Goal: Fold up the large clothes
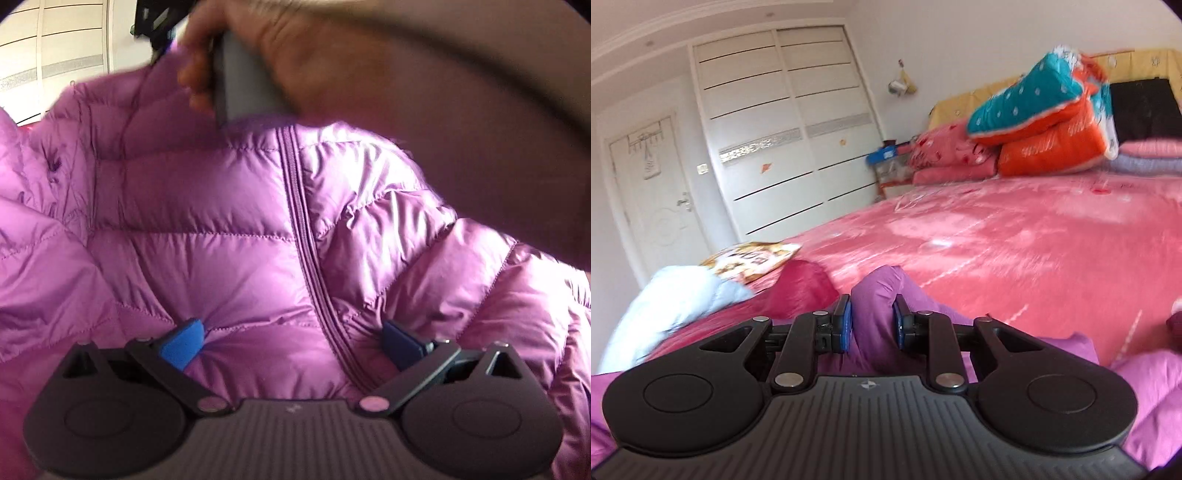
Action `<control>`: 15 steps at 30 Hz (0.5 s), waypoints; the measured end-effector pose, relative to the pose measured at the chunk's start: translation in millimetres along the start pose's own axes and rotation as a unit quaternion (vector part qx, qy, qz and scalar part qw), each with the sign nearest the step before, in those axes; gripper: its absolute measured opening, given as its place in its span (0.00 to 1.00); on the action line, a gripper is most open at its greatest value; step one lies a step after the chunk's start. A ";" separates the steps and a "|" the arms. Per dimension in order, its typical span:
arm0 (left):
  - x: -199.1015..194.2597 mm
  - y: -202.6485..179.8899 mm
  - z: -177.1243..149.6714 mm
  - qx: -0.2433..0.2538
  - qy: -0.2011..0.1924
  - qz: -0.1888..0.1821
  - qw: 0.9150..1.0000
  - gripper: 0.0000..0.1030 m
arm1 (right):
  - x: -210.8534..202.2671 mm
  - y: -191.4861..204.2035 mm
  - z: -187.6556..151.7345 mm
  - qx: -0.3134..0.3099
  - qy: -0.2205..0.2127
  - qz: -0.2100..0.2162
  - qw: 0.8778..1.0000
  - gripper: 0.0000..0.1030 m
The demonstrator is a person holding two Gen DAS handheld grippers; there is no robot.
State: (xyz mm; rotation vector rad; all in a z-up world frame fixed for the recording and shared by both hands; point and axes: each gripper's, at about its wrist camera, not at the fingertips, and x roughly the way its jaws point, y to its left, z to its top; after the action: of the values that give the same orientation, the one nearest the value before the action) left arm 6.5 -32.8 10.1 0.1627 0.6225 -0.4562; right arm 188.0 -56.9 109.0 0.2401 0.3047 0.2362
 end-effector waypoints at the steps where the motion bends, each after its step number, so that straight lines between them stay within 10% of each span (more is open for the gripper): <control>1: 0.0 0.9 -0.3 -0.001 0.000 0.000 1.000 0.99 | 9.7 -2.9 -3.7 -0.001 0.003 -0.002 1.000 0.27; 8: 0.2 3.3 1.5 -0.006 0.002 -0.001 1.000 0.99 | 72.1 -8.0 -38.8 -0.046 0.078 -0.030 0.995 0.36; 12: -0.1 3.2 2.2 -0.007 0.002 -0.002 1.000 0.99 | 71.3 -13.8 -40.3 -0.032 0.099 -0.023 0.994 0.74; 15: -0.1 3.1 2.4 -0.007 0.002 -0.003 1.000 0.99 | 50.4 -13.5 -28.7 -0.008 0.085 -0.011 0.996 0.80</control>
State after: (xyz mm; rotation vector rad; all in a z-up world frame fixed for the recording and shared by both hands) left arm 9.1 -30.6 12.1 0.1488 0.6311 -0.4563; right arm 228.0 -50.7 65.4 0.2006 0.4735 0.2377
